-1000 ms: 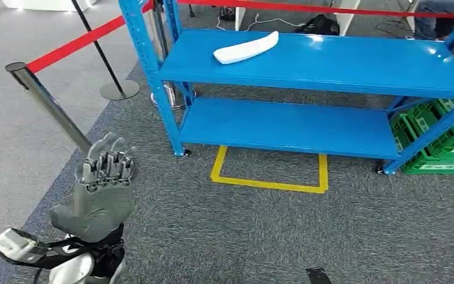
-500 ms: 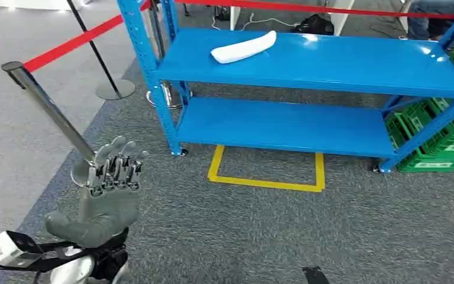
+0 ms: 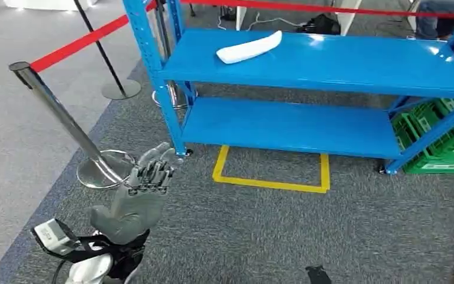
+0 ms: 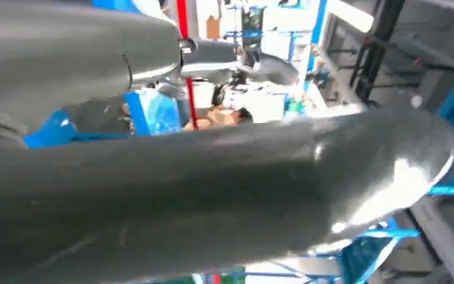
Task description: Take the parts from the cabinet and place them on the table.
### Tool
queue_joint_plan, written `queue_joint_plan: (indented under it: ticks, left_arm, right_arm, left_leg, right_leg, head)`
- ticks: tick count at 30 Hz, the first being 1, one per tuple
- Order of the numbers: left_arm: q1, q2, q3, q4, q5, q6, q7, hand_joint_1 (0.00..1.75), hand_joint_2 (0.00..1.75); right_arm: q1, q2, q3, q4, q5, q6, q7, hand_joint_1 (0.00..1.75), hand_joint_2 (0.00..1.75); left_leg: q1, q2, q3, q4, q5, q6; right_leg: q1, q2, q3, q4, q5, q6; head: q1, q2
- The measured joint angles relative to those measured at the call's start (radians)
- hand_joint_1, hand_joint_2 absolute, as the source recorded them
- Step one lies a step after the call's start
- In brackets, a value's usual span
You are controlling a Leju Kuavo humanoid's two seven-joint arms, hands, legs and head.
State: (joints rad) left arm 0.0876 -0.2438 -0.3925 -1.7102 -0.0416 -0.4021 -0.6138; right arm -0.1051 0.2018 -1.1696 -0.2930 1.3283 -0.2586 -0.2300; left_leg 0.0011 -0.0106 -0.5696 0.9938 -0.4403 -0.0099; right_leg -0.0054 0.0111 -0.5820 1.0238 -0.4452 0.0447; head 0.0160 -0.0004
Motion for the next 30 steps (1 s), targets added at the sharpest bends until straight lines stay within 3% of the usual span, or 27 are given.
queue_joint_plan:
  ticks: [2,3,6,7,8,9,11,12,13,16,18,19,21,22,23,24,26,27,28,30]
  left_arm:
    - [-0.001,0.000,-0.001,0.005,0.000,-0.001,0.000,0.00,0.00]
    - [-0.002,0.000,-0.002,0.005,0.000,-0.002,0.000,0.00,0.00]
    - [-0.002,0.003,-0.004,0.011,0.001,-0.005,-0.006,0.00,0.00]
    - [-0.003,0.003,-0.003,0.013,0.001,-0.005,-0.007,0.00,0.00]
    - [-0.003,0.003,-0.003,0.015,0.002,-0.005,-0.007,0.00,0.00]
    - [-0.003,0.003,-0.003,0.016,0.002,-0.005,-0.007,0.00,0.00]
    - [-0.003,0.003,-0.004,0.016,0.002,-0.006,-0.008,0.00,0.00]
    - [-0.004,0.003,-0.005,0.016,0.002,-0.006,-0.008,0.00,0.00]
    - [-0.005,0.003,-0.006,0.017,0.002,-0.006,-0.008,0.00,0.00]
    - [-0.005,0.003,-0.006,0.019,0.002,-0.007,-0.010,0.00,0.00]
    - [-0.005,0.003,-0.008,0.020,0.002,-0.008,-0.016,0.00,0.00]
    - [-0.006,0.003,-0.010,0.020,0.002,-0.008,-0.019,0.00,0.00]
    - [-0.006,0.003,-0.011,0.020,0.000,-0.008,-0.023,0.00,0.00]
    - [-0.006,0.003,-0.012,0.021,-0.001,-0.008,-0.024,0.00,0.00]
    - [-0.006,0.003,-0.013,0.021,-0.001,-0.008,-0.024,0.00,0.00]
    - [-0.006,0.003,-0.013,0.021,-0.002,-0.008,-0.024,0.00,0.00]
    - [-0.007,0.003,-0.016,0.021,-0.003,-0.008,-0.024,0.00,0.00]
    - [-0.007,0.003,-0.017,0.021,-0.004,-0.008,-0.024,0.00,0.00]
    - [-0.007,0.003,-0.017,0.021,-0.004,-0.008,-0.024,0.00,0.00]
    - [-0.007,0.003,-0.018,0.021,-0.005,-0.010,-0.024,0.00,0.00]
  right_arm:
    - [0.001,0.000,-0.001,0.000,-0.006,0.007,-0.016,0.00,0.00]
    - [-0.001,0.000,-0.002,0.000,-0.010,0.018,-0.032,0.00,0.00]
    - [-0.002,-0.001,-0.002,0.000,-0.026,0.072,-0.096,0.00,0.00]
    - [-0.001,-0.001,-0.002,0.000,-0.028,0.082,-0.101,0.00,0.00]
    - [-0.001,-0.001,-0.002,0.000,-0.032,0.087,-0.105,0.00,0.00]
    - [-0.001,-0.001,-0.002,0.000,-0.033,0.091,-0.106,0.00,0.00]
    - [-0.001,-0.001,-0.002,0.000,-0.033,0.092,-0.108,0.00,0.00]
    - [-0.001,-0.001,-0.002,0.000,-0.033,0.092,-0.108,0.00,0.00]
    - [-0.002,-0.003,-0.002,0.000,-0.033,0.092,-0.109,0.00,0.00]
    - [0.000,-0.004,-0.003,0.000,-0.035,0.101,-0.111,0.00,0.00]
    - [0.000,-0.004,-0.003,0.000,-0.035,0.101,-0.117,0.00,0.00]
    - [-0.001,-0.004,-0.003,0.000,-0.034,0.095,-0.116,0.00,0.00]
    - [-0.001,-0.004,-0.003,0.000,-0.035,0.081,-0.108,0.00,0.00]
    - [0.000,-0.004,-0.004,0.000,-0.038,0.076,-0.103,0.00,0.00]
    - [0.000,-0.004,-0.005,0.000,-0.040,0.070,-0.100,0.00,0.00]
    - [0.000,-0.005,-0.005,0.000,-0.040,0.063,-0.095,0.00,0.00]
    - [-0.002,-0.006,-0.005,0.000,-0.040,0.049,-0.079,0.00,0.00]
    - [-0.004,-0.006,-0.005,-0.001,-0.042,0.044,-0.069,0.00,0.00]
    - [-0.009,-0.006,-0.005,-0.001,-0.042,0.039,-0.063,0.00,0.00]
    - [-0.011,-0.006,-0.005,-0.001,-0.041,0.028,-0.052,0.00,0.00]
  left_leg:
    - [0.002,0.001,-0.002,0.003,-0.007,-0.013]
    - [0.001,0.002,-0.012,0.026,-0.027,-0.018]
    - [0.004,0.002,-0.123,0.261,-0.139,-0.028]
    - [0.004,0.002,-0.151,0.314,-0.151,-0.028]
    - [0.004,0.002,-0.153,0.314,-0.136,-0.027]
    - [0.004,0.002,-0.136,0.276,-0.103,-0.026]
    - [0.006,0.004,-0.046,0.100,-0.010,-0.023]
    - [0.008,0.011,-0.009,0.031,0.006,-0.023]
    - [0.006,0.007,0.001,-0.001,-0.008,-0.017]
    - [0.001,0.004,-0.006,0.005,-0.005,0.004]
    - [0.008,0.005,-0.003,-0.001,0.000,0.018]
    - [0.008,0.005,-0.003,-0.001,0.000,0.023]
    - [0.006,0.006,-0.003,-0.001,0.000,0.026]
    - [0.005,0.006,-0.003,-0.001,-0.001,0.027]
    - [0.005,0.005,-0.002,0.000,-0.001,0.027]
    - [0.005,0.010,0.000,0.000,-0.003,0.028]
    - [0.005,0.013,0.008,0.000,-0.007,0.025]
    - [0.004,0.016,0.013,0.000,-0.012,0.018]
    - [-0.006,0.018,0.012,0.005,-0.015,0.012]
    - [-0.005,0.030,0.011,0.001,-0.011,0.005]
  right_leg:
    - [-0.008,-0.001,0.002,-0.007,0.007,-0.014]
    - [-0.008,-0.001,0.002,-0.007,0.007,-0.019]
    - [-0.008,-0.004,0.000,-0.007,0.006,-0.026]
    - [-0.008,-0.005,0.000,-0.007,0.006,-0.025]
    - [-0.008,-0.005,0.001,-0.007,0.006,-0.025]
    - [-0.009,-0.005,0.001,-0.007,0.006,-0.025]
    - [-0.010,-0.003,0.005,-0.007,0.005,-0.023]
    - [-0.007,-0.001,0.005,-0.007,0.004,-0.017]
    - [0.000,0.000,-0.001,0.001,0.001,-0.010]
    - [-0.004,-0.003,0.002,-0.014,0.009,0.005]
    - [-0.006,-0.003,-0.011,0.012,-0.014,0.016]
    - [-0.005,-0.004,-0.036,0.067,-0.049,0.018]
    - [-0.005,-0.003,-0.116,0.242,-0.127,0.021]
    - [-0.005,-0.004,-0.147,0.304,-0.145,0.022]
    - [-0.005,-0.004,-0.154,0.313,-0.136,0.022]
    - [-0.005,-0.004,-0.136,0.275,-0.104,0.020]
    - [-0.005,-0.018,-0.051,0.102,-0.015,0.017]
    - [-0.004,-0.052,-0.007,0.013,0.012,0.016]
    - [0.004,-0.063,-0.001,-0.002,0.002,0.010]
    - [0.004,-0.040,-0.008,0.002,0.006,-0.001]
  head:
    - [0.001,0.000]
    - [-0.004,0.000]
    - [-0.009,0.000]
    - [-0.010,0.000]
    - [-0.009,0.000]
    - [-0.010,0.000]
    - [-0.009,0.000]
    - [-0.010,0.000]
    - [-0.014,0.000]
    - [-0.007,0.000]
    - [-0.003,0.000]
    - [0.002,0.000]
    - [0.003,0.000]
    - [0.003,0.000]
    - [0.003,0.000]
    - [0.003,0.000]
    - [0.003,0.000]
    - [0.004,0.000]
    - [0.006,0.000]
    - [0.004,0.000]
